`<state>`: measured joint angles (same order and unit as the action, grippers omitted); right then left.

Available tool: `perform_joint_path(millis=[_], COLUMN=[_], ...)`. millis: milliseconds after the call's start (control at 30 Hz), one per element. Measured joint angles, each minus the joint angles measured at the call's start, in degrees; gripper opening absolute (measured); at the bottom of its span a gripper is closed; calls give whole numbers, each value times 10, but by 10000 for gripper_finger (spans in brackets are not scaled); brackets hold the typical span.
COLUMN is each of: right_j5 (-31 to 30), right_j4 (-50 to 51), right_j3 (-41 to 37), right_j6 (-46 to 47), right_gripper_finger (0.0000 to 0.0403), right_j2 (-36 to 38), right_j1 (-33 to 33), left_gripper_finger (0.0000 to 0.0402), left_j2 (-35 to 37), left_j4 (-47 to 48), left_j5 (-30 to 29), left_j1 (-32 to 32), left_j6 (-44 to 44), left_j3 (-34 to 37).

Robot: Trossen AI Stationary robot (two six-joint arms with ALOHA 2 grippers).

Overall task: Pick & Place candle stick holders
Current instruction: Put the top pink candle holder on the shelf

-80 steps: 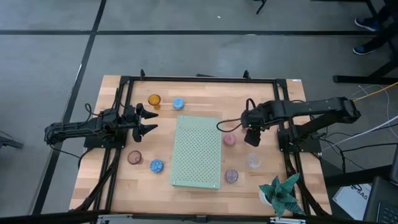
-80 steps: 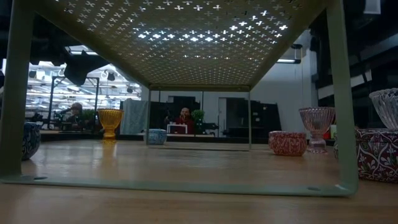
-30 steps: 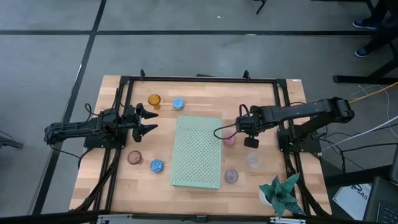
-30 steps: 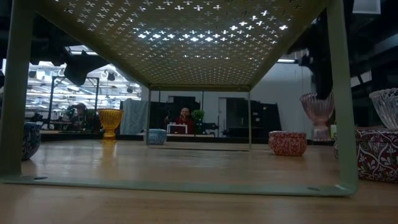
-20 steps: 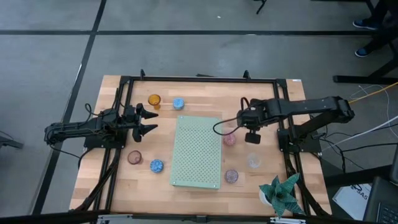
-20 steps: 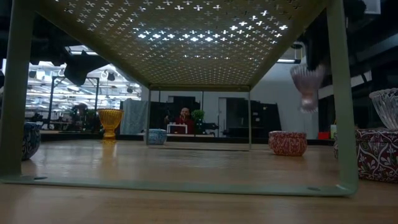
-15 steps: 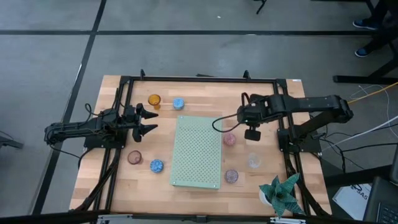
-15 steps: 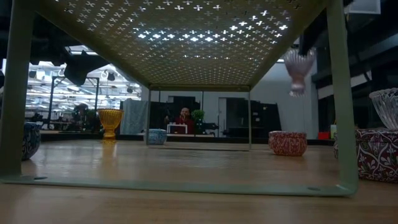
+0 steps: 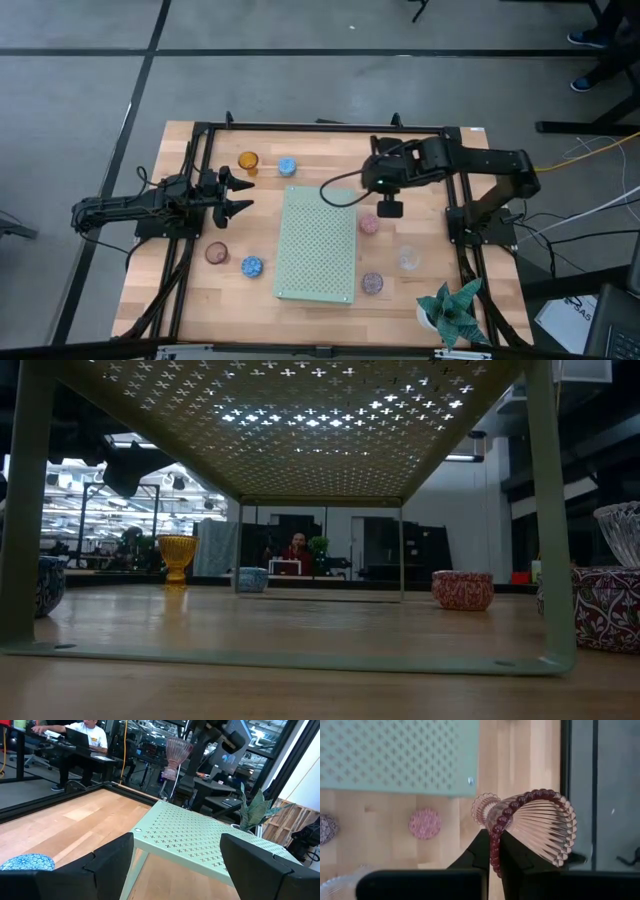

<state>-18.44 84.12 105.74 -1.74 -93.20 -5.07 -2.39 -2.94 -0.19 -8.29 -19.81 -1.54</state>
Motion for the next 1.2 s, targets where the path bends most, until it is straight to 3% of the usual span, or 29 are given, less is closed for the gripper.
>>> perform_joint_path(millis=[367,667,1200], right_j5=[1,35,34], right_j4=[-19,-37,-39], right_j3=[113,118,118], right_j6=[-99,-135,-120], right_gripper_finger=[17,17,17], right_j2=[-99,-135,-184], right_j1=[-29,-53,-49], left_gripper_finger=[294,294,294], left_j2=[0,0,0], left_j4=[0,0,0], left_j5=[0,0,0], left_j1=[0,0,0], left_j6=[0,0,0], left_j3=[0,0,0])
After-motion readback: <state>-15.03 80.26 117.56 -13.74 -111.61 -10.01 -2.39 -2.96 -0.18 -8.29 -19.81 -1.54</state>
